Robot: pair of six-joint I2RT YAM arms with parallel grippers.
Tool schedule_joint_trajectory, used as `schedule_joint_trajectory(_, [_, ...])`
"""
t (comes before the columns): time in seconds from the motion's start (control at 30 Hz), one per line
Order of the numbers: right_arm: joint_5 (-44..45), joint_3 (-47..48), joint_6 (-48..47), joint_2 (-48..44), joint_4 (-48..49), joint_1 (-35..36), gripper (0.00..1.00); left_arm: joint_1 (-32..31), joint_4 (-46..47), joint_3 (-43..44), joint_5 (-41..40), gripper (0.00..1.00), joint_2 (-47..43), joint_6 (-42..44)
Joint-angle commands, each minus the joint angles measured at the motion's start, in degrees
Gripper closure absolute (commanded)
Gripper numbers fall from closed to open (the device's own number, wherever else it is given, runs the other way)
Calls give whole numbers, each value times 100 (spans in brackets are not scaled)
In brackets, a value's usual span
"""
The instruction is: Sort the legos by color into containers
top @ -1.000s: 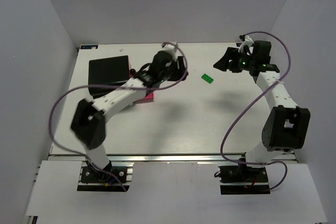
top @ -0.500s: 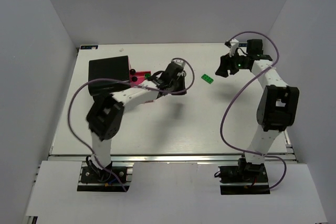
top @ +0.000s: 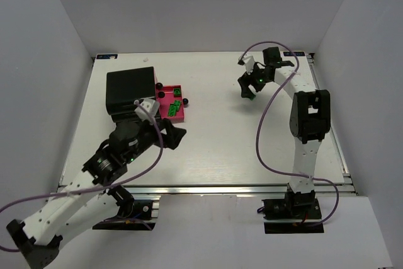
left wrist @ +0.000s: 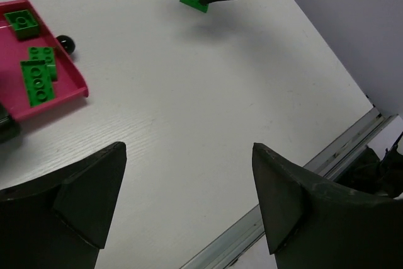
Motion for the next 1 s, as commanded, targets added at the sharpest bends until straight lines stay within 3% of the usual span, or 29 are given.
schedule_joint_trajectory(0.0, [583,363,-77,378,61,152,11,-6,-525,-301,-367,9,-830,123])
schedule_joint_trajectory(0.33, [1279,1329,231,1249,-176,284,15,47,-1352,-152,-903,6,-1290,422])
schedule_joint_trajectory(0.47, [1419,1436,161,1469,-326,372,22,47,-1308,-187,-913,6,-1448,440])
schedule_joint_trajectory(0.6, [1481,1330,108,1461,-361,399,36,47,-1282,-239,-921,4,-1677,440])
schedule_joint_trajectory(0.63, [1490,1330,108,1469,-430,416,47,47,-1282,-240,-921,4,-1720,440])
schedule_joint_trajectory(0.73, [1490,1295,99,1478,-528,425,65,47,-1291,-248,-913,3,-1835,431])
schedule_joint_trajectory(0.97, [1289,1163,73,1408,-835,373,80,47,-1282,-266,-921,2,-2020,414])
